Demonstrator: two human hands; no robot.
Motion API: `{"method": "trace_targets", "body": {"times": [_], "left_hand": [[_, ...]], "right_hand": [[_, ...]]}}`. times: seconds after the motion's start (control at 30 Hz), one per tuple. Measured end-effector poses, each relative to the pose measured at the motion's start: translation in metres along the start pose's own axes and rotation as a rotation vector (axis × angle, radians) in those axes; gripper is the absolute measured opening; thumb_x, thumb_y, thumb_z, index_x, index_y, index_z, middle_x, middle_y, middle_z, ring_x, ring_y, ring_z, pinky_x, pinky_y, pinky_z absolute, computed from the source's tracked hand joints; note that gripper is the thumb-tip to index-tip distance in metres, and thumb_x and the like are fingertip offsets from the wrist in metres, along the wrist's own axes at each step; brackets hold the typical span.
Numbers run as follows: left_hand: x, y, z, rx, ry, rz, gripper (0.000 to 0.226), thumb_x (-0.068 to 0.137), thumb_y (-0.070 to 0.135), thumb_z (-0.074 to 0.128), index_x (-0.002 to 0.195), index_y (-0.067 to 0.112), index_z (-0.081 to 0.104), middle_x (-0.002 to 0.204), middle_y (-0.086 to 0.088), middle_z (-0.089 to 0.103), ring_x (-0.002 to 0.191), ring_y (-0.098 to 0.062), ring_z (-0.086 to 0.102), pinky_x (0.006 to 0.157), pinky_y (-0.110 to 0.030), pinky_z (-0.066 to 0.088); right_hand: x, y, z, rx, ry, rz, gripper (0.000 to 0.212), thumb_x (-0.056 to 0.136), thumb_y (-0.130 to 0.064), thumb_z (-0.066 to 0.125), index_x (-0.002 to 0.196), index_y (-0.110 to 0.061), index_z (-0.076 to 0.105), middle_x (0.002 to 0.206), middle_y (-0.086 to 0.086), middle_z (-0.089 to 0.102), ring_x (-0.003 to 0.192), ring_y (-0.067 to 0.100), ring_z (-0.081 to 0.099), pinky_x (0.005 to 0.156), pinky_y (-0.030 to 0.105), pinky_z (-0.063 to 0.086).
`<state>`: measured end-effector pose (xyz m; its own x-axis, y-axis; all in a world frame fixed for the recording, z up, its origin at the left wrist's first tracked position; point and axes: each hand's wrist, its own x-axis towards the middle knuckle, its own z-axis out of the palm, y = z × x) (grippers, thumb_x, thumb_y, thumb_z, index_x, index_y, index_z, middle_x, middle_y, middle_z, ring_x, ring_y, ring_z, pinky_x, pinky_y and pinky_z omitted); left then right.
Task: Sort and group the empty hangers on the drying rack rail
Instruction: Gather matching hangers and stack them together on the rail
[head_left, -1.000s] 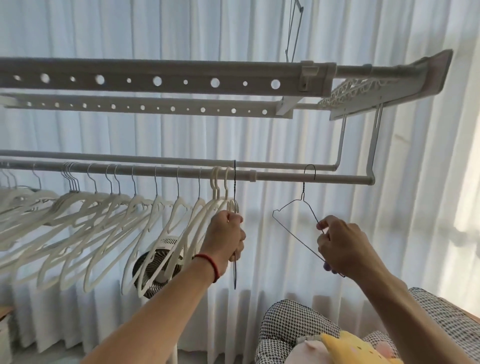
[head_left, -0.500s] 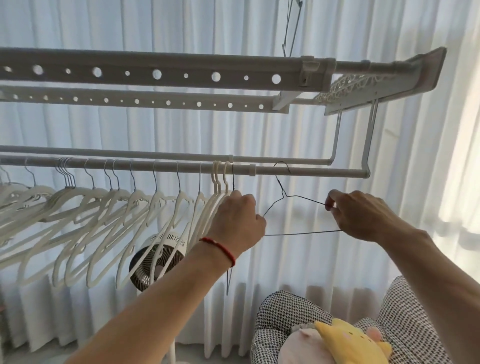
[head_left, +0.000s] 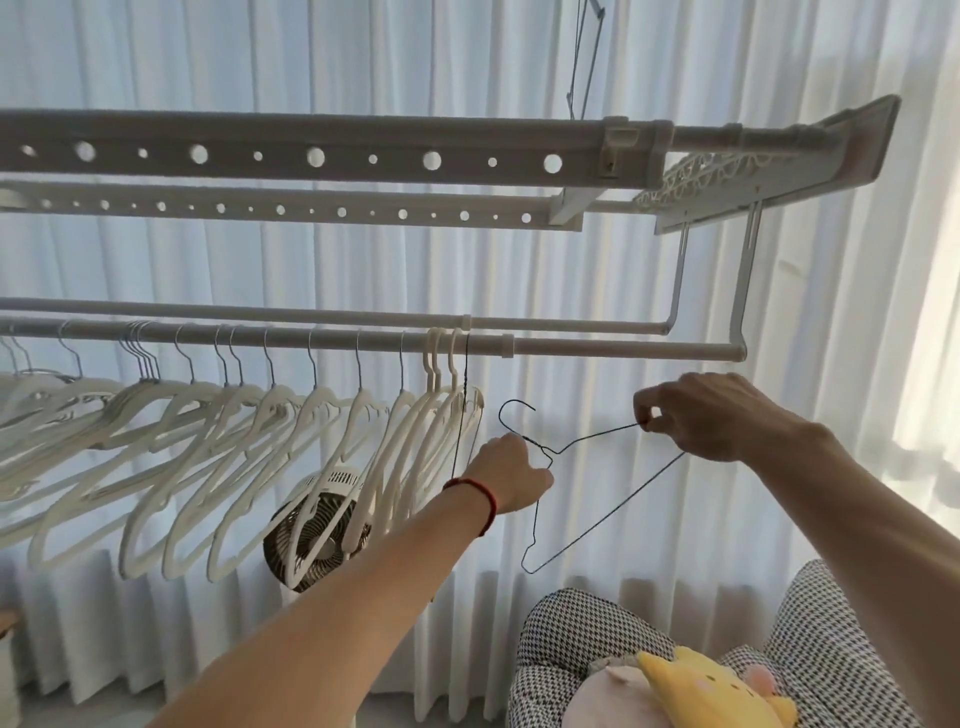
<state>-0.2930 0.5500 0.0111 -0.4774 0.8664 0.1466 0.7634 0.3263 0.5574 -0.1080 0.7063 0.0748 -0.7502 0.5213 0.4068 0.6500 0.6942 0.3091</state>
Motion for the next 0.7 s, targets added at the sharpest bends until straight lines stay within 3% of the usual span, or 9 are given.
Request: {"method": "trace_targets", "body": {"times": [0.07,0.13,0.2,0.3,0.4,0.47,0.53,0.6,0.7], "left_hand": [[-0.010,-0.012,0.010,-0.062,-0.050,-0.045,0.043,0.094,0.036,0.059,0.124,0.009,0.046,0.135,-0.011,0.053,0.103,-0.022,0.047,0.081,-0.030,0.037],[-0.020,-0.023,0.018,-0.119,-0.107,-0.068,0.064,0.093,0.044,0.058,0.142,0.009,0.036,0.148,-0.011,0.046,0.124,-0.026,0.049,0.091,-0.030,0.037],[-0.029,-0.032,0.019,-0.150,-0.141,-0.065,0.084,0.094,0.053,0.055,0.158,0.015,0.017,0.158,-0.008,0.038,0.142,-0.025,0.040,0.108,-0.033,0.034],[-0.034,-0.034,0.006,-0.025,-0.015,-0.015,0.078,0.096,0.057,0.051,0.158,0.020,0.020,0.152,-0.007,0.038,0.140,-0.026,0.039,0.115,-0.040,0.034],[-0.037,-0.035,-0.010,0.123,0.181,0.057,0.056,0.101,0.052,0.045,0.146,0.020,0.040,0.140,-0.005,0.036,0.134,-0.021,0.037,0.110,-0.040,0.037],[-0.039,-0.037,-0.018,0.046,0.109,0.082,0.043,0.105,0.048,0.039,0.122,0.016,0.062,0.128,-0.009,0.056,0.120,-0.019,0.051,0.101,-0.037,0.043],[-0.047,-0.038,-0.020,-0.308,0.012,0.101,0.039,0.108,0.035,0.037,0.094,0.009,0.062,0.091,-0.011,0.074,0.080,-0.021,0.068,0.077,-0.035,0.053],[-0.053,-0.035,-0.025,-0.565,0.046,0.081,0.035,0.109,0.027,0.035,0.085,0.009,0.053,0.058,-0.005,0.061,0.044,-0.020,0.056,0.049,-0.029,0.047],[-0.052,-0.027,-0.042,-0.713,0.083,-0.007,0.031,0.107,0.022,0.033,0.088,0.009,0.053,0.053,-0.002,0.037,0.031,-0.012,0.026,0.038,-0.018,0.029]], "right_hand": [[-0.012,0.016,0.015,0.126,0.022,-0.078,0.012,0.103,-0.036,0.051,0.093,-0.042,0.057,0.072,-0.013,0.063,0.081,0.008,0.055,0.079,0.031,0.031],[-0.026,0.031,0.029,0.321,0.065,-0.108,0.014,0.102,-0.035,0.054,0.091,-0.042,0.060,0.068,-0.017,0.066,0.089,0.001,0.051,0.088,0.033,0.029],[-0.036,0.036,0.042,0.518,0.086,-0.103,0.019,0.102,-0.029,0.059,0.089,-0.043,0.063,0.071,-0.019,0.067,0.089,0.002,0.054,0.089,0.036,0.035],[-0.030,0.032,0.056,0.749,0.055,-0.077,0.024,0.101,-0.022,0.061,0.089,-0.041,0.068,0.066,-0.009,0.066,0.076,0.019,0.058,0.080,0.044,0.047],[-0.013,0.024,0.060,0.808,0.051,-0.103,0.023,0.101,-0.020,0.062,0.092,-0.039,0.072,0.069,-0.005,0.068,0.078,0.031,0.059,0.084,0.051,0.051],[-0.001,0.021,0.058,0.839,0.072,-0.121,0.023,0.101,-0.019,0.062,0.093,-0.038,0.072,0.074,-0.004,0.071,0.083,0.030,0.063,0.088,0.054,0.050],[0.011,0.012,0.055,0.858,0.095,-0.126,0.020,0.101,-0.022,0.062,0.094,-0.039,0.071,0.078,-0.009,0.074,0.091,0.019,0.067,0.091,0.050,0.050],[0.023,-0.005,0.057,0.884,0.125,-0.103,0.017,0.101,-0.029,0.062,0.093,-0.041,0.071,0.086,-0.017,0.076,0.095,0.007,0.067,0.092,0.042,0.050],[0.041,-0.042,0.070,0.930,0.205,-0.040,0.017,0.100,-0.034,0.062,0.098,-0.042,0.077,0.101,-0.023,0.076,0.104,0.002,0.067,0.088,0.028,0.046]]}}
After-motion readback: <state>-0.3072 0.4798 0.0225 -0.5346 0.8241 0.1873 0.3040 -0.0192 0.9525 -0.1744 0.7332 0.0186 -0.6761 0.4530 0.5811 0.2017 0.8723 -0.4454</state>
